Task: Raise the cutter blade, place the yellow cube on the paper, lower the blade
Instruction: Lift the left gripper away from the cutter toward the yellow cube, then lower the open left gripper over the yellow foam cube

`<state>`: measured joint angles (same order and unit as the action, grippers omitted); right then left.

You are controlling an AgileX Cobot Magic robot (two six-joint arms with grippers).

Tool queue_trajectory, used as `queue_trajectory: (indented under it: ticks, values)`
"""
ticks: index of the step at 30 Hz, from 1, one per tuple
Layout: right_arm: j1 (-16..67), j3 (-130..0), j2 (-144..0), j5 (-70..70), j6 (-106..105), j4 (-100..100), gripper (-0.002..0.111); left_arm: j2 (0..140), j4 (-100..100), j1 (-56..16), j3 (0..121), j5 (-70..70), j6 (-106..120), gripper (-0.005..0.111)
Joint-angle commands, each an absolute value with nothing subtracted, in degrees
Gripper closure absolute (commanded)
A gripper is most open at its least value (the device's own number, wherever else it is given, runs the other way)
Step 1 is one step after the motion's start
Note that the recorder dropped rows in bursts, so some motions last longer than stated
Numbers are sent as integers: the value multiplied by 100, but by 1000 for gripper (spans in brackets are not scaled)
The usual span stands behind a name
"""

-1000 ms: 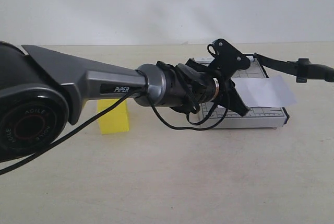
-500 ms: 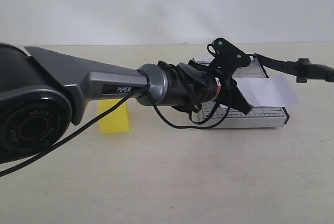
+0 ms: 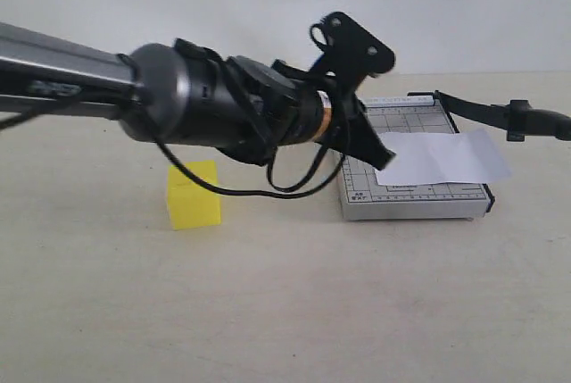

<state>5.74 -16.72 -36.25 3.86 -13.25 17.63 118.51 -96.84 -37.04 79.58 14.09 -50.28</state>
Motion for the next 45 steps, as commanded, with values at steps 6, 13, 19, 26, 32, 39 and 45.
queue_trajectory:
  ticks: [6, 13, 19, 26, 32, 39, 45]
  values:
    - [586, -1652, -3604, 411, -1361, 1749, 108, 10120, -7372, -3159, 6546, 2281, -3783, 102]
    - [586, -1652, -3604, 411, -1361, 1749, 108, 9969, -6380, -3118, 6519, 3027, -3193, 102]
    - [586, -1652, -3604, 411, -1361, 1749, 108, 9969, -5227, -3118, 6519, 3254, -2501, 102]
    - [586, -1652, -3604, 411, -1361, 1749, 108, 9617, -4557, -3118, 6519, 4442, -1235, 102]
    - [586, -1652, -3604, 411, -1361, 1749, 108, 9177, -4728, -3098, 6519, 4632, -1091, 102]
    - [586, -1652, -3604, 411, -1361, 1749, 108, 9168, -4665, -3098, 6506, 4973, -1004, 102]
    - [586, -1652, -3604, 411, -1365, 1749, 108, 9168, -4384, -3098, 6229, 4974, -958, 97]
